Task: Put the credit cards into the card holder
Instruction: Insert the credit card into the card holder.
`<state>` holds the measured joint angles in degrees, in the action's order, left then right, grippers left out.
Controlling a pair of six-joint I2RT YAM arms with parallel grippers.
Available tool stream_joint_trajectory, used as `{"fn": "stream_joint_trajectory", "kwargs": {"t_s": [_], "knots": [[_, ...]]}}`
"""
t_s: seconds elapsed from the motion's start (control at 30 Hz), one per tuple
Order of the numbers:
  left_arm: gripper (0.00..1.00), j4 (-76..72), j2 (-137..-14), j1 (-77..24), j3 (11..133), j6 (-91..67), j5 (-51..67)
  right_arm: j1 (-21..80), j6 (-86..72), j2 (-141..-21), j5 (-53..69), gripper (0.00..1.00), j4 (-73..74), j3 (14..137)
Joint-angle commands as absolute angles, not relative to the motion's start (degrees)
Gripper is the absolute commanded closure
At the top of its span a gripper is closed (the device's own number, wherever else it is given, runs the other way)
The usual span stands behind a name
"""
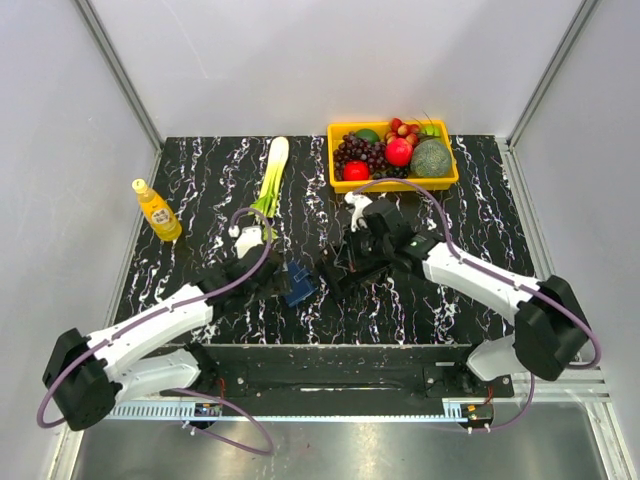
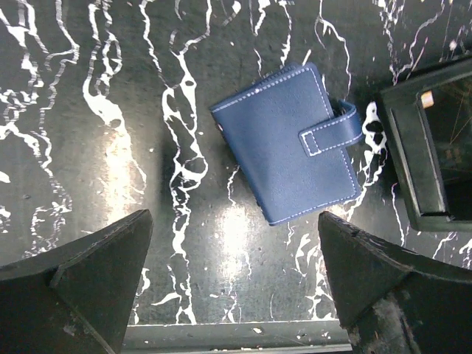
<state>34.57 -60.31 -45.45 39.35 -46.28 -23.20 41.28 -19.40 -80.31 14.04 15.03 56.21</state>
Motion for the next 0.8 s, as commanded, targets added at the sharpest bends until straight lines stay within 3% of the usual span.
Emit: {"fn": "stream_joint_trajectory", "kwargs": {"t_s": [0.0,0.27,0.5,0.77], "knots": [[0.01,38.58,-55.81,-45.44,41.04,-49.22,-29.26,44.20,-22.06,-84.45,15.21,1.00,10.82,55.37],[0.01,36.74,-58.18,-45.44,44.38,-45.27,-26.99,47.90,-20.92,-90.35,9.23,1.00,10.64,55.73],[0.01,35.25,-67.93,-47.11,47.72,-42.89,-26.28,47.90,-18.28,-91.14,-4.20,1.00,15.11,55.46],[0.01,33.75,-78.12,-48.08,53.96,-41.05,-25.58,46.59,-18.63,-89.39,-8.53,1.00,16.35,53.35]]}}
